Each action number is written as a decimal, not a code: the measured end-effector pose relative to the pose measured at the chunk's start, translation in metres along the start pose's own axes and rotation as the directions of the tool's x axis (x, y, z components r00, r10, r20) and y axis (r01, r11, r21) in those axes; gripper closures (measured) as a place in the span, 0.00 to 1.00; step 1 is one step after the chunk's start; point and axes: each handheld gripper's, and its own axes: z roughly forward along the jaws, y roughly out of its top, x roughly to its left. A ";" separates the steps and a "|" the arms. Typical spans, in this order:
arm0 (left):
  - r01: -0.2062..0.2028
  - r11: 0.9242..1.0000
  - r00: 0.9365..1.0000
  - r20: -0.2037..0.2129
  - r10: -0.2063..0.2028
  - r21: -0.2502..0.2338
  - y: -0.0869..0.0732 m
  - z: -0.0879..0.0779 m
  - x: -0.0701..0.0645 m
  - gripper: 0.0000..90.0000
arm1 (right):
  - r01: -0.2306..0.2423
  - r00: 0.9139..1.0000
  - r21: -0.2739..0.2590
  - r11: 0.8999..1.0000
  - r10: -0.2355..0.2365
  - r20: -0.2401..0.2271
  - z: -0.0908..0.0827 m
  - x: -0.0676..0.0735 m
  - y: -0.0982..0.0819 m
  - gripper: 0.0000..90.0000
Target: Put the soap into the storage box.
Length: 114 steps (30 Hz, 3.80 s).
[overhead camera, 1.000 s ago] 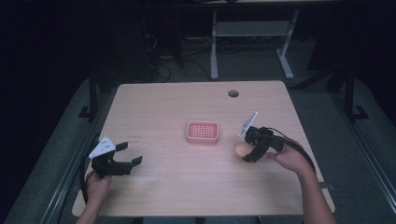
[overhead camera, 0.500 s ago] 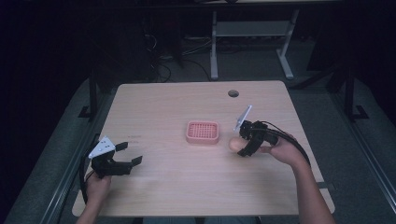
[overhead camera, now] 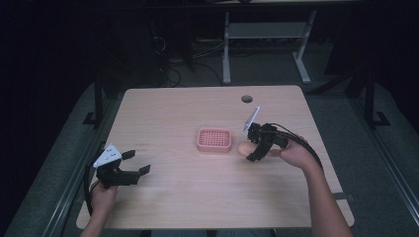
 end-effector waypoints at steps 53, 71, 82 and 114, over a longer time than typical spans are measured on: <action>0.006 1.000 1.000 0.000 -0.006 -0.014 0.001 -0.001 0.000 0.16 | 0.067 0.998 0.027 0.997 -0.066 -0.019 0.006 -0.021 0.057 0.36; 0.001 1.000 1.000 0.000 -0.001 -0.013 0.001 -0.001 0.001 0.16 | 0.098 0.995 0.006 0.995 -0.098 -0.026 0.008 -0.026 0.083 0.36; 0.000 1.000 1.000 0.000 0.000 -0.016 0.001 -0.001 0.001 0.16 | 0.135 0.991 0.015 0.991 -0.134 -0.030 0.013 -0.028 0.106 0.36; 0.005 1.000 1.000 0.003 -0.005 -0.020 0.001 0.000 0.002 0.16 | 0.109 0.992 0.051 0.993 -0.105 -0.073 0.057 -0.038 0.125 0.36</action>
